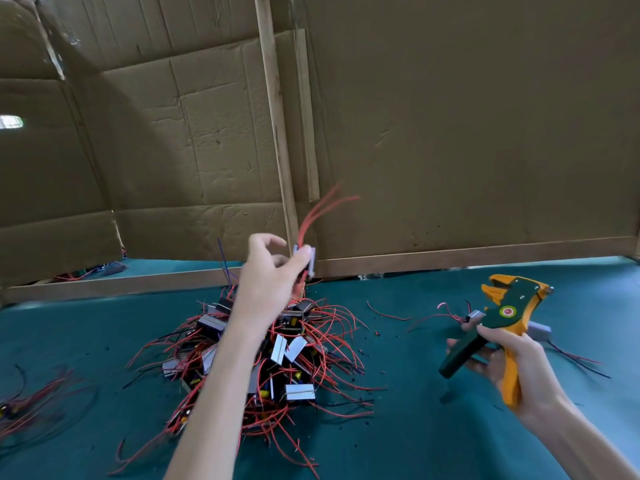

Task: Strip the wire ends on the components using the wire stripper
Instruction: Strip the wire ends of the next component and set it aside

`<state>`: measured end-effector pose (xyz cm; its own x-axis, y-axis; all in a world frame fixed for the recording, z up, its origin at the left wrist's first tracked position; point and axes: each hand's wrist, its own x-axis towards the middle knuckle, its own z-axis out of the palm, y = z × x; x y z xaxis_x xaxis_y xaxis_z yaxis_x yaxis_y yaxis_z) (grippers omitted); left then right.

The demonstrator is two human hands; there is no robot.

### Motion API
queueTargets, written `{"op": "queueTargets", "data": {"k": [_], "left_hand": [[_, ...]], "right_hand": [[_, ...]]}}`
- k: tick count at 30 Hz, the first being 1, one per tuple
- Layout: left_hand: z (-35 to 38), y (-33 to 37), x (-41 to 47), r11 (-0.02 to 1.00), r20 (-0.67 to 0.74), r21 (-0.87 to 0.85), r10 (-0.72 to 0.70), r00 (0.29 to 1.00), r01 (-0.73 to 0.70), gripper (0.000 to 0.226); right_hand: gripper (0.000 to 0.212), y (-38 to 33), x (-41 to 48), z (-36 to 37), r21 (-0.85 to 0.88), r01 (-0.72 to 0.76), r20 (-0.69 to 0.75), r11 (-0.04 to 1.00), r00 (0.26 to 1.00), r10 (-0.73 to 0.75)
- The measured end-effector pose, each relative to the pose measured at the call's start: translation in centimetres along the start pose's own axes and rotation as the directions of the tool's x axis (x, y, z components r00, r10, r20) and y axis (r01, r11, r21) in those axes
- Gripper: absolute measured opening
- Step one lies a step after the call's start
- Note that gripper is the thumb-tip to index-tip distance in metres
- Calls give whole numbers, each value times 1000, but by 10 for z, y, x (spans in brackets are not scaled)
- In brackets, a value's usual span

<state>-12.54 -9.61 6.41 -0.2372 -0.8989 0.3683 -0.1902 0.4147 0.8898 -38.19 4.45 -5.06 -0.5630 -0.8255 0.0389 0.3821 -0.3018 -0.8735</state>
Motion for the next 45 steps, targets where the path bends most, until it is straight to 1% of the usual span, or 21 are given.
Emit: {"op": "queueTargets", "data": {"k": [2,5,7,10,12,14,15,18,20,22,24,26,28,30,32,34,36,38,40,41,45], "left_hand": [[31,-6,-7,994,65,-5,-111,992,112,25],[80,-31,-25,966,206,0,-252,945,258,22],[103,-53,-36,952,266,88,-305,915,292,17],[120,-75,-43,911,283,377,-283,916,165,10],[118,-74,-40,869,311,491,-247,918,67,14],[108,-62,-35,810,386,583,-216,897,-56,15],[102,-55,-31,786,449,607,-217,867,-118,18],[81,-39,-26,742,653,600,-240,719,-298,55],[78,-37,-27,727,731,563,-218,646,-392,67],[83,-41,-29,706,778,526,-175,603,-474,66],[90,-49,-31,689,795,508,-143,589,-518,49],[94,-59,-29,701,789,508,-146,597,-500,33],[94,-66,-27,721,773,510,-144,618,-469,28],[93,-68,-25,764,745,473,-80,662,-439,23],[94,-66,-25,842,688,375,26,725,-387,14],[96,-61,-25,920,582,229,132,802,-318,3],[95,-56,-24,968,451,59,191,871,-243,6],[93,-49,-22,980,350,-103,196,916,-171,12],[91,-43,-22,960,292,-260,176,940,-100,22],[89,-40,-22,948,268,-307,171,948,-84,24],[82,-34,-22,940,222,-335,151,963,-71,11]], "right_hand": [[11,2,0,0,-10,-34,5,999,999,34],[10,5,0,1,-7,-71,10,997,997,71],[10,4,0,1,-6,-85,15,996,996,85],[10,3,2,-1,4,-97,20,995,995,97],[10,3,3,-3,15,-104,22,995,994,103],[11,2,4,-4,24,-112,26,993,993,111],[11,2,4,-5,26,-118,28,993,993,117],[11,2,3,-4,14,-134,38,991,990,133],[11,3,2,-2,4,-143,43,990,989,142],[12,3,1,-1,-2,-150,41,989,988,150],[12,3,0,0,-8,-154,40,988,987,154],[12,2,0,0,-9,-154,41,988,987,154],[12,1,0,0,-6,-155,43,988,987,155],[12,1,1,-1,5,-157,44,988,987,156],[11,0,0,-1,15,-159,60,987,986,158],[13,-2,-2,1,22,-167,95,986,982,164],[23,-4,-4,2,25,-180,137,983,975,175],[29,-6,-7,5,21,-202,191,979,962,194],[29,-7,-10,9,11,-235,251,972,941,225],[29,-8,-12,11,-1,-251,281,968,929,241],[27,-7,-21,18,-66,-291,394,954,871,293]]}}
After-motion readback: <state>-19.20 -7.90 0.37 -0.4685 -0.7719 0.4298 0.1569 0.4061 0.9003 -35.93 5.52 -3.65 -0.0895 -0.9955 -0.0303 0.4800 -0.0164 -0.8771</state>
